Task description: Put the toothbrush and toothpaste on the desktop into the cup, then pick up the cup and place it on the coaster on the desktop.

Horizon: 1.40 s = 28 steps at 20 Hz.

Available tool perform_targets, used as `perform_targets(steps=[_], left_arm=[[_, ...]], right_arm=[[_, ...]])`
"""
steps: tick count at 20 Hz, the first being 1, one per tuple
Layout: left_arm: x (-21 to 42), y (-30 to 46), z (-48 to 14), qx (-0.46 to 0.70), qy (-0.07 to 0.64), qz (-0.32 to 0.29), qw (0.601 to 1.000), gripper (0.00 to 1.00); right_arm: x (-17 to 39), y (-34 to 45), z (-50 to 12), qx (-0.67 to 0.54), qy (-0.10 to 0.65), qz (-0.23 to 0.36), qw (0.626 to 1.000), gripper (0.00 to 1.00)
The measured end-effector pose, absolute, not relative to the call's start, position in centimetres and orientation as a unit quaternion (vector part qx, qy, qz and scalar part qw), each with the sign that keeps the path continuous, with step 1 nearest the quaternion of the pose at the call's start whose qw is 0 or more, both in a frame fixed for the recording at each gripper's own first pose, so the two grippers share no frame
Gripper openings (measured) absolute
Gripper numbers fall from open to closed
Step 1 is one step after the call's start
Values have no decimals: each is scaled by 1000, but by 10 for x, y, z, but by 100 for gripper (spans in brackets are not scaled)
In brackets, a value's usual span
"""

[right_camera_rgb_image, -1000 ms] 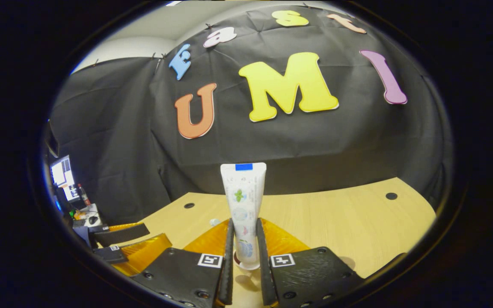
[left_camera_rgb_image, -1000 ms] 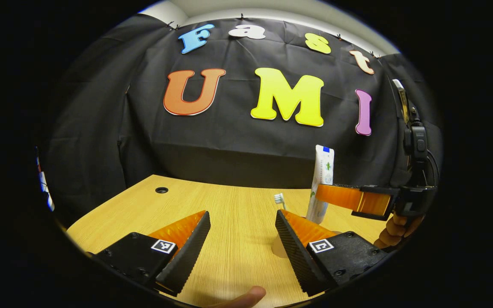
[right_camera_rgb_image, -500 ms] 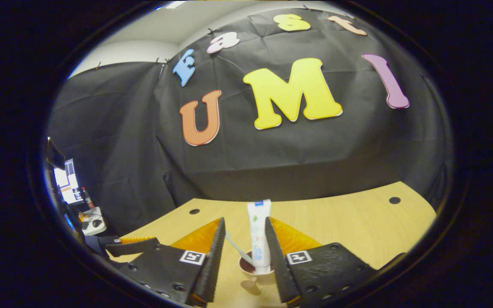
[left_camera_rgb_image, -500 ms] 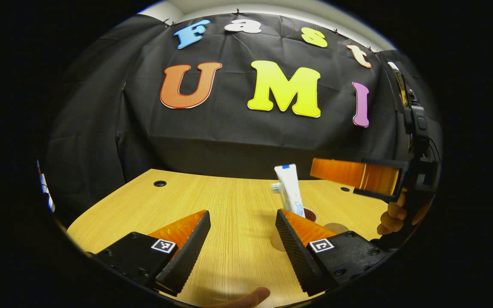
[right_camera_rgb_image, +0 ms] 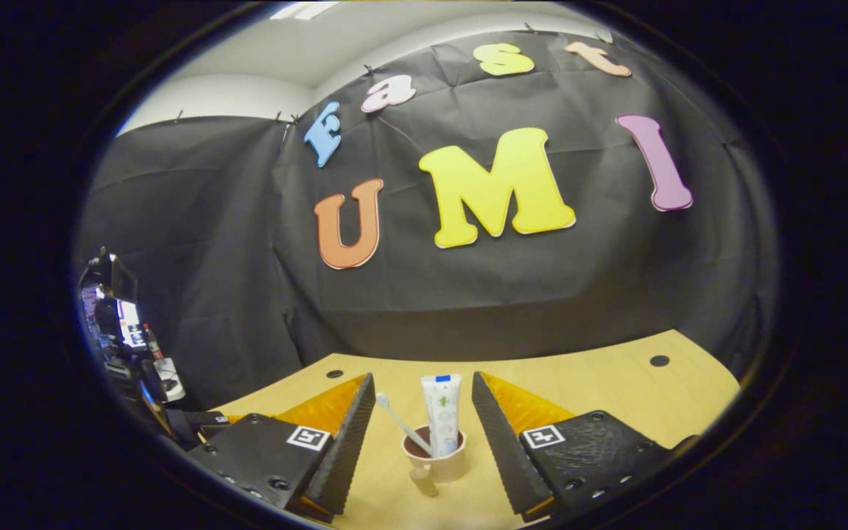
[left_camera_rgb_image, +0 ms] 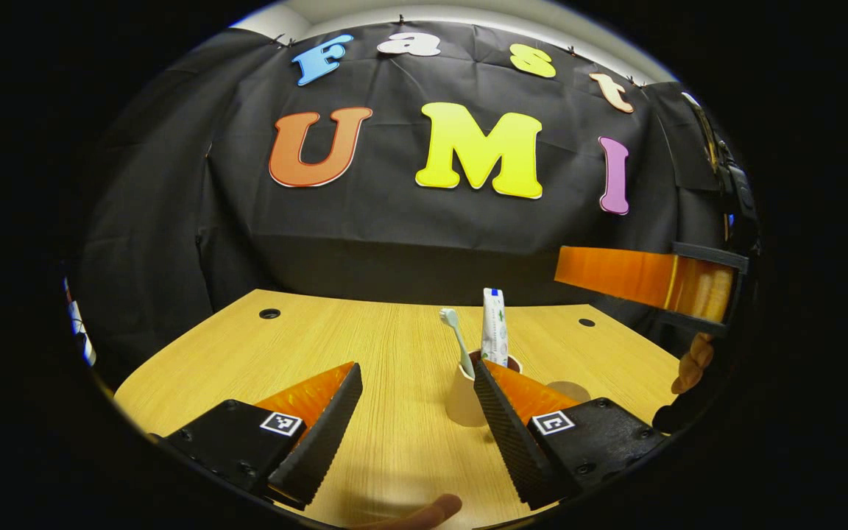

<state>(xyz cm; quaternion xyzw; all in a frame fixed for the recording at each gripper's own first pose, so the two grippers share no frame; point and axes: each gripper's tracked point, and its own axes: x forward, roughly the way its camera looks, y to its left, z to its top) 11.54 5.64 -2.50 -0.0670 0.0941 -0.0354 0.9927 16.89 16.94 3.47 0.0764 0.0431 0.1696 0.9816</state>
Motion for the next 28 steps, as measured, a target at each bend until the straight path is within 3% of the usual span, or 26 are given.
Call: perform_targets(steps=[5, 14, 19, 28], left_arm=[[123, 30, -34, -60, 113, -41, 991, 97], [145, -6, -48, -37, 160, -50, 985, 97], [150, -34, -51, -67, 234, -80, 967, 97], [159, -44, -92, -34, 401, -64, 913, 98]], right_arm=[[138, 133, 41, 51, 10, 156, 986, 90], [66, 53, 9, 28, -16, 86, 996, 93], [36, 18, -10, 33, -26, 59, 997, 94], [31, -2, -3, 75, -29, 64, 995, 93]])
